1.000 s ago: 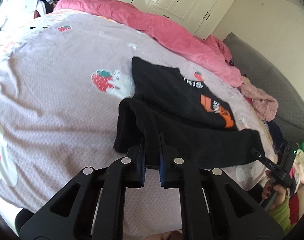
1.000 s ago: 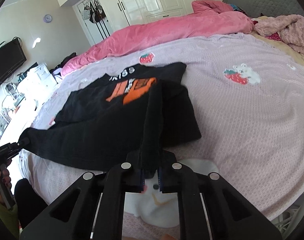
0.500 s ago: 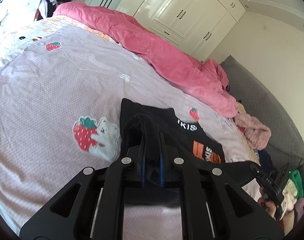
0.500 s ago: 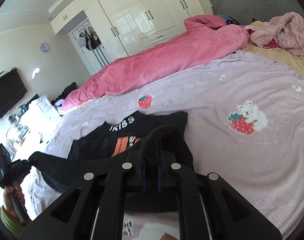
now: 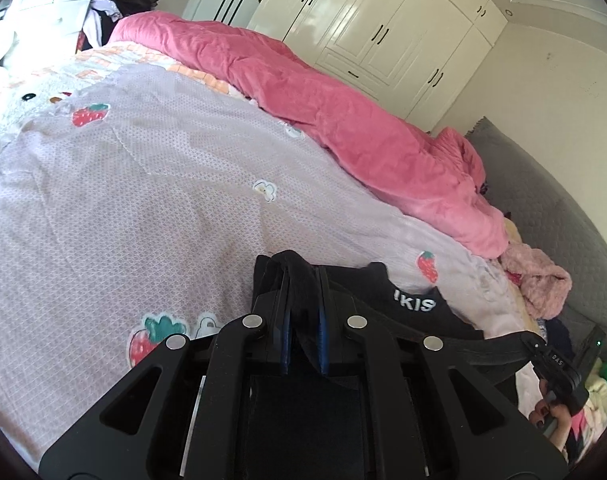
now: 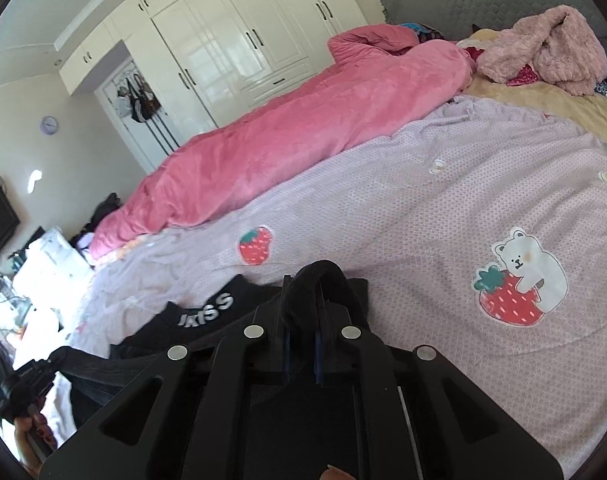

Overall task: Fold small clothes
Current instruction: 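Lay the hem over the IKISS collar and open both tools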

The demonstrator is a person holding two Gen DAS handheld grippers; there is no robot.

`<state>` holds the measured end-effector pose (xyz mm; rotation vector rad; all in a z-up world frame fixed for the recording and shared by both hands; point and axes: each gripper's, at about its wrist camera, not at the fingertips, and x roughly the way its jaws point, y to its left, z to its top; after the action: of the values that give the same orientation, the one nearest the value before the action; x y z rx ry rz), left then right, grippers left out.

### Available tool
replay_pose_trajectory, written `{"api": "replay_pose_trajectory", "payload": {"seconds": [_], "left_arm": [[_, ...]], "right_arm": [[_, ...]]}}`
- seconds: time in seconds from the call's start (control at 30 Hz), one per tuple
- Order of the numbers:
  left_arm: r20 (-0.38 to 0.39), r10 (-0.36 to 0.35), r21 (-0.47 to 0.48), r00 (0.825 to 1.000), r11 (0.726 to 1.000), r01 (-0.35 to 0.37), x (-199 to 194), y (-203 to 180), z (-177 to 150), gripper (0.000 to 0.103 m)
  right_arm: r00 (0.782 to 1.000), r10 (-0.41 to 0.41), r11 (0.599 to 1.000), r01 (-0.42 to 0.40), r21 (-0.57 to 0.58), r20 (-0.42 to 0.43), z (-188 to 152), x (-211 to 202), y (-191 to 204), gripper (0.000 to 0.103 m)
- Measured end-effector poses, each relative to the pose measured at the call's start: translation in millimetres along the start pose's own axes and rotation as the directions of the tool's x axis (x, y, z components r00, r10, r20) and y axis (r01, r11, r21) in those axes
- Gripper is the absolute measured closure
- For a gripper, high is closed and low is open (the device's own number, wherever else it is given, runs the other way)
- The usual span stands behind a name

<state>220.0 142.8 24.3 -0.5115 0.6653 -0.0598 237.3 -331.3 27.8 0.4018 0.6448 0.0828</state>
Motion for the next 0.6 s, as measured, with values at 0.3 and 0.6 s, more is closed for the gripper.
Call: {"api": "replay_pose_trajectory", "payload": {"seconds": [0.3,0.6], "left_arm": [[-0.029,0.014,-0.019,0.999,1.000,-0.014,19,21,-14,0.086],[0.123,0.048,0.113,0.991,0.992,-0.062,-35,-13,-26,0.085]], "right_arm": [[0.997,-0.017,0.999,0.019,0.026,-0.080,-19,35,-16,0.086],[0.999,-0.043,0.995,0.046,-0.086,0.030,-23,-18,-4,0.056]]}}
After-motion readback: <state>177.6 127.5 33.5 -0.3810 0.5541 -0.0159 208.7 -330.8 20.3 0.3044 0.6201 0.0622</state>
